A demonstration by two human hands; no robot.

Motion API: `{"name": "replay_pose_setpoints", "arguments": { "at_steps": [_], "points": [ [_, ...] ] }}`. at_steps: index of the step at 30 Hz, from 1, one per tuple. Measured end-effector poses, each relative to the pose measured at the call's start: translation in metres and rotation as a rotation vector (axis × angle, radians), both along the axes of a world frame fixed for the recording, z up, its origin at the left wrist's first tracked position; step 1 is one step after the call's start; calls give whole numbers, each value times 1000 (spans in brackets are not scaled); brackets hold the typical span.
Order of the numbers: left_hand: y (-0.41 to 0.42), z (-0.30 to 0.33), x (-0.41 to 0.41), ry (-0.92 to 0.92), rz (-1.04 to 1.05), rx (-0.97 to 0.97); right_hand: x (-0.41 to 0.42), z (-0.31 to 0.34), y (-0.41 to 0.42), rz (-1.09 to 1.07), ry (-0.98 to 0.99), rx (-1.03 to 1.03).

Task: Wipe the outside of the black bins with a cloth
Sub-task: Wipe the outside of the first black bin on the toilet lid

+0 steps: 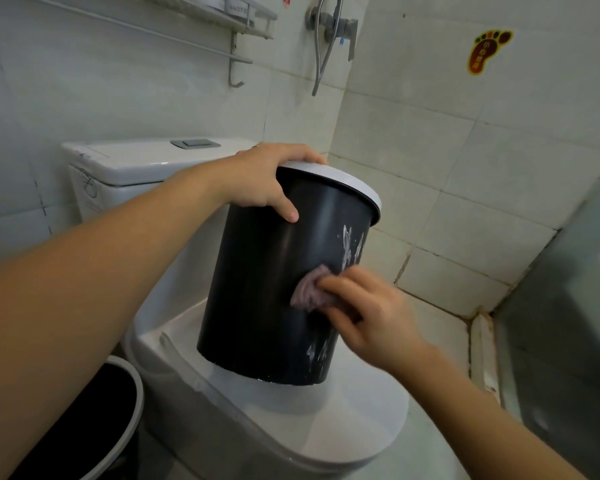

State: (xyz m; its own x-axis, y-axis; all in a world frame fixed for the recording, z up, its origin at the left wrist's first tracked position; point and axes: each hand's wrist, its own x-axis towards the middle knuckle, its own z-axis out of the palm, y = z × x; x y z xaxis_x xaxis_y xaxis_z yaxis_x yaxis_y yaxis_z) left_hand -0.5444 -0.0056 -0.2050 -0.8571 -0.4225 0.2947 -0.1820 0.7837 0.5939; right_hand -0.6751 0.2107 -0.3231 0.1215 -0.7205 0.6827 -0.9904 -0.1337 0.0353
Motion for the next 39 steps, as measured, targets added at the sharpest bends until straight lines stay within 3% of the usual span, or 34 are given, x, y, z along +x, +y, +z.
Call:
{"name": "replay_pose_setpoints", "arguments": {
  "at_steps": [4, 10, 16, 21, 30, 34, 39],
  "points": [
    [-1, 0, -1, 4, -7, 21, -2, 2, -1, -17, 60, -12],
    [-1, 0, 1, -9, 8, 41, 1, 12, -18, -155, -71, -146],
    [10, 0, -9, 4, 136, -209, 2, -6, -12, -144, -128, -167],
    [14, 1, -14, -56, 102, -296, 3, -3, -14, -124, -127, -152],
    [8, 6, -8, -61, 98, -101, 8, 5, -16, -107, -119, -131],
    [8, 6, -12, -68, 97, -190, 9, 1, -14, -102, -121, -107],
    [7, 3, -11, -52, 86, -197, 16, -24, 5, 19, 14, 23]
  ]
}}
